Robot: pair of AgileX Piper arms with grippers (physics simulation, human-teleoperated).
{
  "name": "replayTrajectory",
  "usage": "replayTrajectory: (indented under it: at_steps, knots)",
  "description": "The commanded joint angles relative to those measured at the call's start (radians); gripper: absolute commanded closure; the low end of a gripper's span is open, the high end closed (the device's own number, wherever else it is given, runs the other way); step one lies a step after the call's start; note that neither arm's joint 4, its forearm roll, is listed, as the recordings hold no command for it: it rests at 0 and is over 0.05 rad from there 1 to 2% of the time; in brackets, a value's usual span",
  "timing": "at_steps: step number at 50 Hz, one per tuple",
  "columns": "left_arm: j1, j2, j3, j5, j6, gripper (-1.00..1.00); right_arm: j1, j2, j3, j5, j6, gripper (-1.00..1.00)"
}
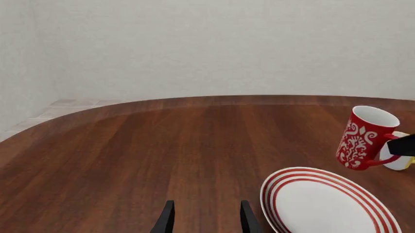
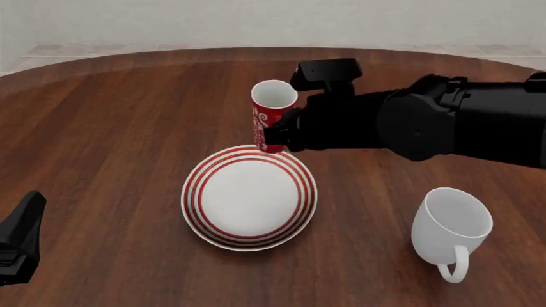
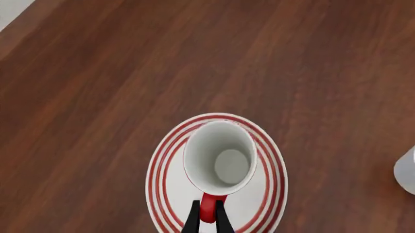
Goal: Pick up the red mug and put it on the plate
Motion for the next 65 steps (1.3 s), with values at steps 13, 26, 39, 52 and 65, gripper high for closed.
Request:
replayTrajectory:
  at_steps: [13, 26, 39, 52, 65]
  knots:
    - [0.000, 0.000, 0.000, 0.000, 0.000, -1.00, 0.061, 0.041, 0.059, -0.051, 0.051, 1.00]
    - [0.000, 0.000, 0.000, 0.000, 0.000, -1.00, 0.064, 0.072, 0.072, -0.080, 0.059, 1.00]
    - [0.000, 0.000, 0.000, 0.000, 0.000, -1.00, 0.063, 0.113, 0.073, -0.100, 0.062, 1.00]
    - [0.000, 0.000, 0.000, 0.000, 0.000, -1.00, 0.062, 0.149, 0.073, -0.116, 0.075, 1.00]
    - [0.000, 0.000, 0.000, 0.000, 0.000, -1.00, 0.062, 0.171, 0.080, -0.126, 0.078, 1.00]
